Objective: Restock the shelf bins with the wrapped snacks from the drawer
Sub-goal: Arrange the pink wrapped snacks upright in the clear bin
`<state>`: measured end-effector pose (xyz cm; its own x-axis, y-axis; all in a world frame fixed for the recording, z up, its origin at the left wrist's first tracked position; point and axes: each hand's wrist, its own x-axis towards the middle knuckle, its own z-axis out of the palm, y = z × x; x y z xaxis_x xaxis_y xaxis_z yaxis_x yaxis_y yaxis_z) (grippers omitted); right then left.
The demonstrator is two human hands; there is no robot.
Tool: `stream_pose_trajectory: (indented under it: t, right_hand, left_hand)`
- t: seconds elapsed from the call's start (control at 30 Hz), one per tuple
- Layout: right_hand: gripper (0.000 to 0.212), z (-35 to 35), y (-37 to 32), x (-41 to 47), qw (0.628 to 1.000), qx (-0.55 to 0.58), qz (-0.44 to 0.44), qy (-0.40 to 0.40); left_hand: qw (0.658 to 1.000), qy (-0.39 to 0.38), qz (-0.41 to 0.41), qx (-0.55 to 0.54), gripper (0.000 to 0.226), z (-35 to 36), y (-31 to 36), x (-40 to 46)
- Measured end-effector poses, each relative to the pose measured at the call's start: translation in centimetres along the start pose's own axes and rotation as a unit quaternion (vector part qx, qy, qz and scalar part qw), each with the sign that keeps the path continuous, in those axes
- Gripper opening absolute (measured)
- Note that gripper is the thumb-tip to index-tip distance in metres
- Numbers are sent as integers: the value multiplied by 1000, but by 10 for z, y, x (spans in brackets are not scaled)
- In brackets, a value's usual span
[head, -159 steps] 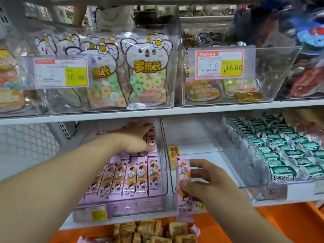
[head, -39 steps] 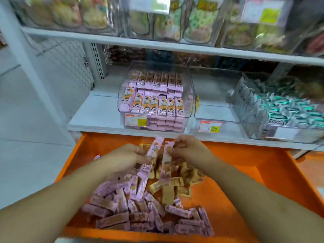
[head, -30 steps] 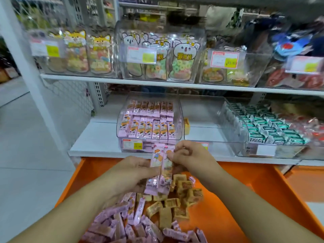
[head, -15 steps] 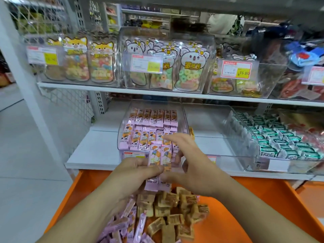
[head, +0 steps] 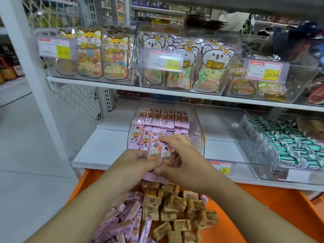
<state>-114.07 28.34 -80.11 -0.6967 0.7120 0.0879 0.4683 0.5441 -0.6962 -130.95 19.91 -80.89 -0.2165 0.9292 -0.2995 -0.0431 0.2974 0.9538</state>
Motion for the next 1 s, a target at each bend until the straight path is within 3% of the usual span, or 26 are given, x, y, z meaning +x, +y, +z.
stream_pose_trajectory:
  t: [0.23, 0.37, 0.5, 0.57, 0.7, 0.87, 1.0]
  right_hand:
    - [111, 7, -4, 12, 999, -47, -13, -10]
    - [106, 13, -3, 17, 997, -74, -34, 10]
    - [100, 7, -2, 30, 996, -76, -29, 40]
    - [100, 2, 1, 46, 994, -96, -16, 52]
    - [100, -5, 6, 83, 991, -126, 21, 30]
    - [105, 7, 16, 121, 987, -141, 65, -47]
    - [105, 17, 21, 130, 981, -168, 54, -79]
  left_hand:
    - [998, 45, -5, 36, 22, -8, 1, 3]
    - [998, 57, 1, 29, 14, -14, 2, 4]
    - [995, 90, 26, 26, 24, -22, 3, 11]
    - [981, 141, 83, 109, 23, -27, 3, 14]
    - [901, 219, 182, 326, 38, -39, -3, 21]
    - [884, 114, 166, 423, 73, -43, -13, 28]
    - [876, 113, 159, 441, 80, -43, -17, 30]
